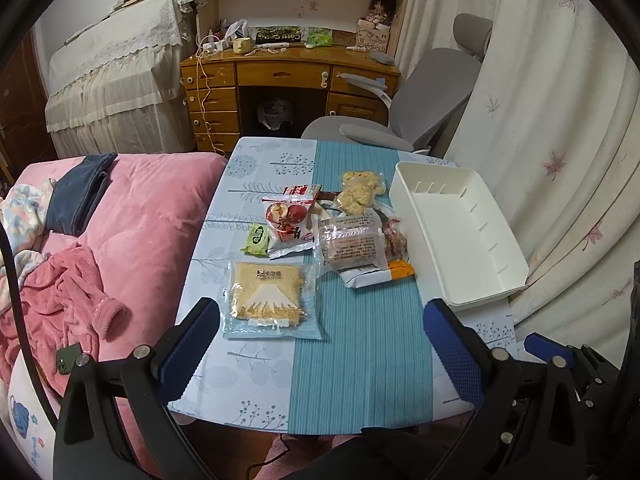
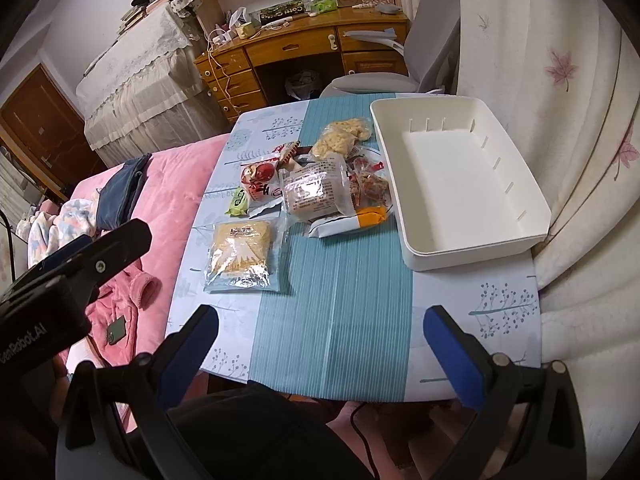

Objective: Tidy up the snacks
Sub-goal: 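Move both tools toward the snack pile on the table, then grasp the Fuji-printed bread bag with left gripper while right grasps orange-wrapped bar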

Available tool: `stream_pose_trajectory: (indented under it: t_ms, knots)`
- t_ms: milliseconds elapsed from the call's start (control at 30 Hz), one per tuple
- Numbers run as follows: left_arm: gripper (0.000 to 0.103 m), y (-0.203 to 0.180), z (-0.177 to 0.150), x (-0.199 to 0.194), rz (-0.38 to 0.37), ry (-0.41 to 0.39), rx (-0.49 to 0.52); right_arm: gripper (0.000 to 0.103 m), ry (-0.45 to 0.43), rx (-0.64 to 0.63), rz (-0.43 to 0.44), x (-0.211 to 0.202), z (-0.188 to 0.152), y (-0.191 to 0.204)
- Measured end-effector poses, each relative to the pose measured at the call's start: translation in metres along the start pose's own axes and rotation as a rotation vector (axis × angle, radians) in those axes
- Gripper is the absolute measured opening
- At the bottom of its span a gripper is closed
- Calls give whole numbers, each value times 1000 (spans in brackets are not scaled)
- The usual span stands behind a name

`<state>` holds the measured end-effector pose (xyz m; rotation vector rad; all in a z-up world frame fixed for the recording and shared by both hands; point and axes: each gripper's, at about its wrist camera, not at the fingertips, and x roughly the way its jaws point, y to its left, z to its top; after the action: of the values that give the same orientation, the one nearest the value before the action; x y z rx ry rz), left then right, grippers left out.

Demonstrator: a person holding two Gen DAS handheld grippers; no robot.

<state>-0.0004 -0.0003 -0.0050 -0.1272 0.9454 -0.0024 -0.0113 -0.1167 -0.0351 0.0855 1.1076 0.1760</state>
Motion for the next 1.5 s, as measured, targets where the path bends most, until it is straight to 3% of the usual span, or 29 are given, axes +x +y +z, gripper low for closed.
stream_pose_trajectory:
  t_ms: [600, 1133, 1300, 1500]
  knots:
    - [94, -26, -3, 12, 6, 38, -83, 96, 43, 17, 64, 8, 17, -54]
    - [94, 9, -48, 25, 112, 188, -256, 96, 204, 121, 234, 47, 4, -75]
    - [94, 28, -52, 39, 89, 272, -327, 94, 253, 192, 275, 60, 0, -80]
    - [94, 41, -50, 69, 74, 371, -334, 93, 265, 324, 312, 71, -1, -93]
